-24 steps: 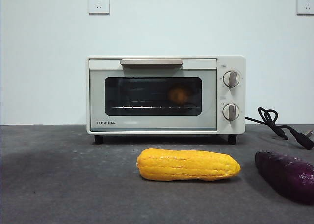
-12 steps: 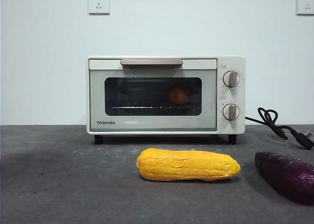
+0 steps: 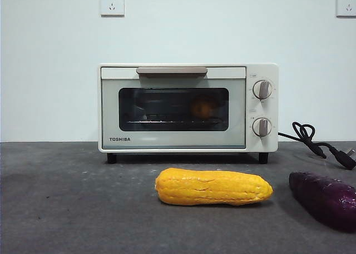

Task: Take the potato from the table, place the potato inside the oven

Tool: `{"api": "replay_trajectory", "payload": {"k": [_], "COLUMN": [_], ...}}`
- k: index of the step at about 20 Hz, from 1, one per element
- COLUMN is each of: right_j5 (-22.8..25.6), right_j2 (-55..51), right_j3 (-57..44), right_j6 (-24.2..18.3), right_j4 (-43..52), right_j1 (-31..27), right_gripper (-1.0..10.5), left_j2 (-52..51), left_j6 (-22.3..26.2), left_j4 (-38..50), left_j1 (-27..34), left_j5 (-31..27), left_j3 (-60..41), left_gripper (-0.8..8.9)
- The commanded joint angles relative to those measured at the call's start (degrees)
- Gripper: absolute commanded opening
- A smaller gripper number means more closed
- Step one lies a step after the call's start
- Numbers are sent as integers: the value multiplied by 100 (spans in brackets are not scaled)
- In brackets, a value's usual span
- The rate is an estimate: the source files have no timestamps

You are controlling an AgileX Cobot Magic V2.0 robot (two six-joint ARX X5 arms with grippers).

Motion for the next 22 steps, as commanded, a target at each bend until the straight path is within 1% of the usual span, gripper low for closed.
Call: {"api": "replay_trajectory", "payload": {"k": [1,6,10,14,15,19,22], "right_j5": [9,9,9,9,9,9,9], "right_j2": [-4,-4,-4,-4,-4,-4,-4], "right_j3": [-39,-39,-39,-39,-39,-39,-39], "right_j6": [55,55,55,55,55,55,55], "right_j4": [22,22,22,20,20,13,13], "right_j1": [13,13,13,13,13,13,13], "right_gripper": [1,1,1,1,1,1,1], "left_j2": [-409,-1150,-1585,-1816,-1816,-1816,-1814], "left_j6": [81,70,57,31,-87,-649,-649], "left_j4": [197,195,162,-601,-761,-745,-743], "left_j1": [61,74,74,72,72,74,72], "left_j5": [-17,-17,-15,-4,4,433,431], "left_j3": [-890,-2238,-2846,-2881,-2879,-2879,-2879], "left_gripper": [-4,-4,-4,-4,-4,-4,-4]}}
